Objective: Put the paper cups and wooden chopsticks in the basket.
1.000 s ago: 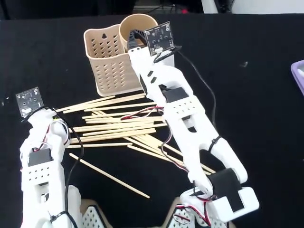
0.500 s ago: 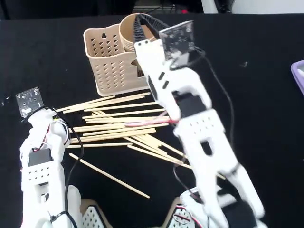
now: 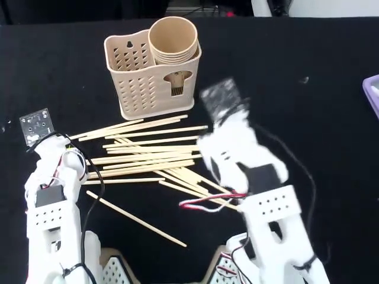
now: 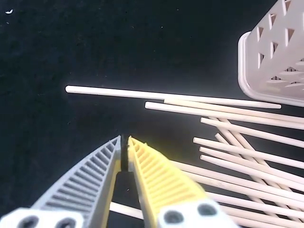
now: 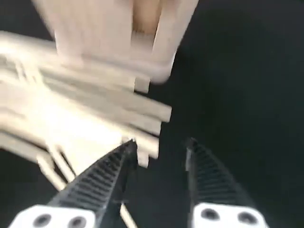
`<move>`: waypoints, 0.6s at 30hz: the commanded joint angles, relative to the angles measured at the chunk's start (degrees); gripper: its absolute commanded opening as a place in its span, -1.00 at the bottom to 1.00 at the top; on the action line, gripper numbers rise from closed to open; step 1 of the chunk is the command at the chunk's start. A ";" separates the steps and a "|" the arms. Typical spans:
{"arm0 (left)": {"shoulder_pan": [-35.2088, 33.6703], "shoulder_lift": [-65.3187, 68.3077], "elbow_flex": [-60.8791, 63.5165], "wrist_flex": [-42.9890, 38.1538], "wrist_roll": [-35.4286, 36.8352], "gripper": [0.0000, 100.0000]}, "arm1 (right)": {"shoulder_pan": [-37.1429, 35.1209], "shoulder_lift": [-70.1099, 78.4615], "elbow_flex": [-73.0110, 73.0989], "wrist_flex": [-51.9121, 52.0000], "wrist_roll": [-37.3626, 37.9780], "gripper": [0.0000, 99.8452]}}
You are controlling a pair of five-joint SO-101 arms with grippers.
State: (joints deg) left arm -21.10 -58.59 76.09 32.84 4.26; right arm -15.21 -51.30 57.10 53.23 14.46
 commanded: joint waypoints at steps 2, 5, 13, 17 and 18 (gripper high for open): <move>0.66 -1.05 -0.66 0.35 -0.18 -0.94 | 0.62 -0.31 8.92 0.70 13.01 -0.69; 0.66 -0.97 -0.66 0.35 -0.18 -0.94 | 0.53 0.66 12.79 0.79 17.85 -0.64; 0.48 -0.88 -0.66 0.18 -0.18 -0.94 | -4.04 6.99 15.08 0.88 18.64 -0.55; 0.40 -0.79 -0.66 0.26 -0.18 -0.94 | -9.58 12.44 14.64 0.35 18.37 -0.55; 0.40 -0.79 -0.66 0.35 -0.18 -0.94 | -9.85 13.85 14.11 0.18 18.29 -0.55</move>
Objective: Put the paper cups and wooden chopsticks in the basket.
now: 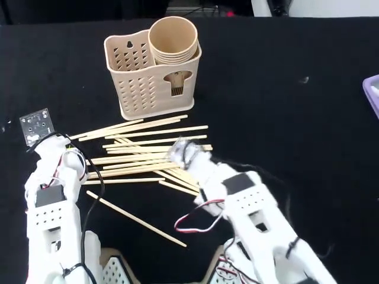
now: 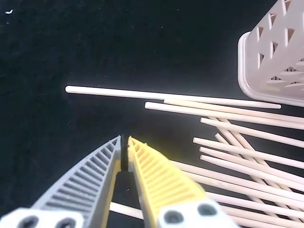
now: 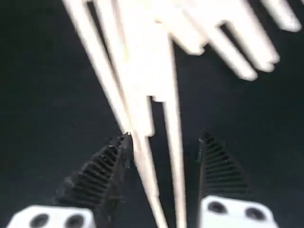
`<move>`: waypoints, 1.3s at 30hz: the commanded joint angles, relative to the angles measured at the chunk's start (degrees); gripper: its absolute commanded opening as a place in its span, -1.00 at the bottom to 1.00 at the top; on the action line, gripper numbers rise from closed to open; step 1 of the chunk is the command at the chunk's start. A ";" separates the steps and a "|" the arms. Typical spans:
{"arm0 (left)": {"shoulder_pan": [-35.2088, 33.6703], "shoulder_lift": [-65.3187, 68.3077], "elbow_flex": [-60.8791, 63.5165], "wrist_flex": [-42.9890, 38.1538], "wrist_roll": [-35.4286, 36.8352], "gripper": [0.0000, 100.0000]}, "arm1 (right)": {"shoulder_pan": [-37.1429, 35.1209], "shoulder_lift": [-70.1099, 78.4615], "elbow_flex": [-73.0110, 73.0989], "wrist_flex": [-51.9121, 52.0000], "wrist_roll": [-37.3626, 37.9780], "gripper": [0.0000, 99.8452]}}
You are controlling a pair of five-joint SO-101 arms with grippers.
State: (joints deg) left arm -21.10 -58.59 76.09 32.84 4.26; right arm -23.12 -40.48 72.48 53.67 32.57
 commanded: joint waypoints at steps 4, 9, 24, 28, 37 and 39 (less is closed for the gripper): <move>0.31 -0.79 -0.57 0.35 -0.18 -0.94 | -0.88 7.78 -3.12 -3.87 -0.44 -0.55; 0.31 -0.70 -0.57 0.35 -0.26 -0.94 | -0.44 12.35 -5.41 -6.07 -0.44 -0.57; 0.31 -0.70 -0.57 0.35 -0.26 -0.94 | 2.11 5.14 -17.19 9.67 -0.44 -0.98; 0.31 -0.79 -0.57 0.35 -0.26 -0.94 | 2.29 -1.63 -20.00 16.79 2.90 -0.98; 0.31 -0.97 -0.57 0.35 -0.26 -0.94 | 2.29 -14.99 -20.97 17.49 4.66 -0.98; 0.31 -0.97 -0.57 0.35 -0.26 -0.94 | 2.29 -17.98 -21.49 15.82 4.66 -0.98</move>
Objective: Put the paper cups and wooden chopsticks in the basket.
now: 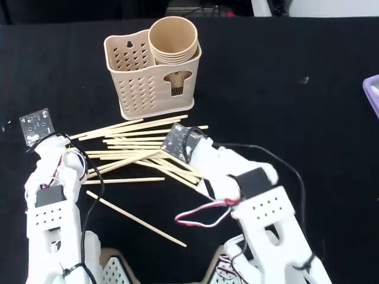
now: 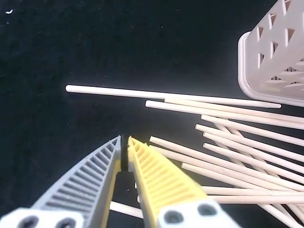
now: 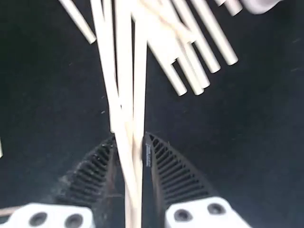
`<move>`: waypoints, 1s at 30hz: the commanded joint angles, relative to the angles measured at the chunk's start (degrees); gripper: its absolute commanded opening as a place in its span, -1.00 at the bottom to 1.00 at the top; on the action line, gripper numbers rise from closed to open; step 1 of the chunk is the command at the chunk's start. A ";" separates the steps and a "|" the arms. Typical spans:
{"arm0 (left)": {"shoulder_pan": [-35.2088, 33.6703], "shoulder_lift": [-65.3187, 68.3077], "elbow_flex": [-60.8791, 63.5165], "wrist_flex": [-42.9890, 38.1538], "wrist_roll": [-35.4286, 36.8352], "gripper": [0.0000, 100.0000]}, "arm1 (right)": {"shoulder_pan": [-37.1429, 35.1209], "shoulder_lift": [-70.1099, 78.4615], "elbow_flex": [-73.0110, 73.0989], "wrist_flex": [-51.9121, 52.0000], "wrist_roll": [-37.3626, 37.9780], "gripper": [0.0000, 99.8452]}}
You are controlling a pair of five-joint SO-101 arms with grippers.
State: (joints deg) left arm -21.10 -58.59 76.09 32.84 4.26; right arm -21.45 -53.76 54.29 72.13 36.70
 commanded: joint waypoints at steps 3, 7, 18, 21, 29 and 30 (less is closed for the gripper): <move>0.31 -0.97 -0.57 0.35 -0.26 -0.94 | 0.62 -8.66 -5.05 -3.96 0.53 -0.98; 0.31 -0.97 -0.57 0.35 -0.26 -0.94 | 0.35 -13.05 -8.22 -3.96 0.53 -0.98; 0.31 -0.88 -0.57 0.35 -0.26 -0.94 | 0.26 -16.31 -11.65 -16.79 -9.58 -0.98; 0.31 -0.88 -0.57 0.35 -0.26 -0.94 | 0.26 -16.22 -11.65 -21.89 -12.92 -0.98; 0.31 -0.88 -0.57 0.35 -0.26 -0.94 | 0.26 -16.22 -10.95 -41.23 -32.79 -0.98; 0.31 -0.88 -0.57 0.35 -0.26 -0.94 | 0.00 -16.22 -10.24 -44.13 -35.34 -0.98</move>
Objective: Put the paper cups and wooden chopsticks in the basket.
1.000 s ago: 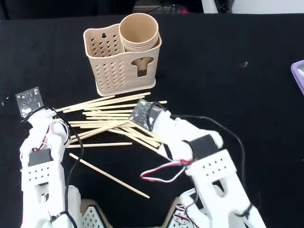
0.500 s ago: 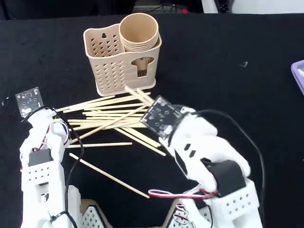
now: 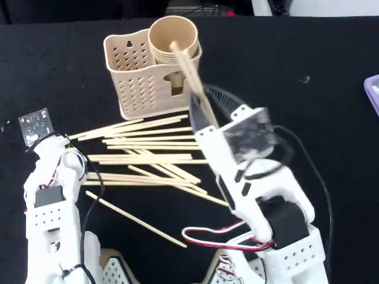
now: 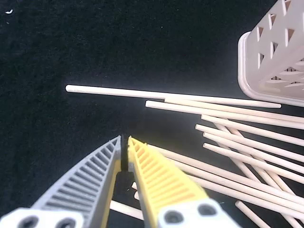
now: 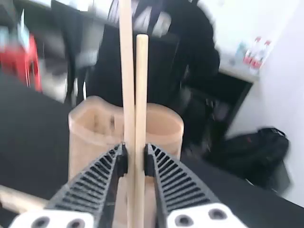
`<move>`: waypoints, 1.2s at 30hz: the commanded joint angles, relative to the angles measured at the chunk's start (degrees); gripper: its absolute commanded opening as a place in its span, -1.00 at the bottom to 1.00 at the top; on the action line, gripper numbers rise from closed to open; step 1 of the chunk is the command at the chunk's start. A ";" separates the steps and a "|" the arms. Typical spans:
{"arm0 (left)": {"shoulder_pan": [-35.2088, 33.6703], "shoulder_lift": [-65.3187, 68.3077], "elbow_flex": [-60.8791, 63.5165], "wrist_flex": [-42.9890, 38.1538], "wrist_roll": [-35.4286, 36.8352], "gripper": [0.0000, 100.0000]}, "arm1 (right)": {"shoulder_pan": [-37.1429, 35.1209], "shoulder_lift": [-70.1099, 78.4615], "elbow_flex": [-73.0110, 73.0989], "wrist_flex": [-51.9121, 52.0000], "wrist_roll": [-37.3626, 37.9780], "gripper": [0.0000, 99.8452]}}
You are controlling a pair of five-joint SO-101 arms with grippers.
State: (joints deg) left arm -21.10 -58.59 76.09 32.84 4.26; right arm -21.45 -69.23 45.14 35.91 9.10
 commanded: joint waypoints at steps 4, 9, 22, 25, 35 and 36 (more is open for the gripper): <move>0.31 -0.88 -0.57 0.35 -0.26 -0.94 | -4.75 -0.66 3.47 -22.95 -11.25 -0.98; 0.31 -0.88 -0.57 0.35 -0.26 -0.94 | -11.16 4.70 6.81 -41.23 -11.16 -0.98; 0.31 -1.23 0.31 0.09 -0.26 -0.94 | -10.55 46.11 -23.52 -47.12 -11.16 -0.98; 0.31 -1.23 0.31 0.00 -0.26 -0.94 | -9.85 53.49 -31.25 -47.03 -11.16 -0.98; 0.31 -1.23 0.22 0.18 -0.26 -0.94 | -8.26 71.08 -46.46 -47.03 -11.16 -0.98; 0.31 -1.23 0.22 0.26 -0.26 -0.94 | -8.18 72.13 -46.90 -47.03 -11.16 -0.98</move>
State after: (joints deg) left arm -21.10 -58.77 76.97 32.84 4.26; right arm -30.86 1.19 3.12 -9.89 -1.80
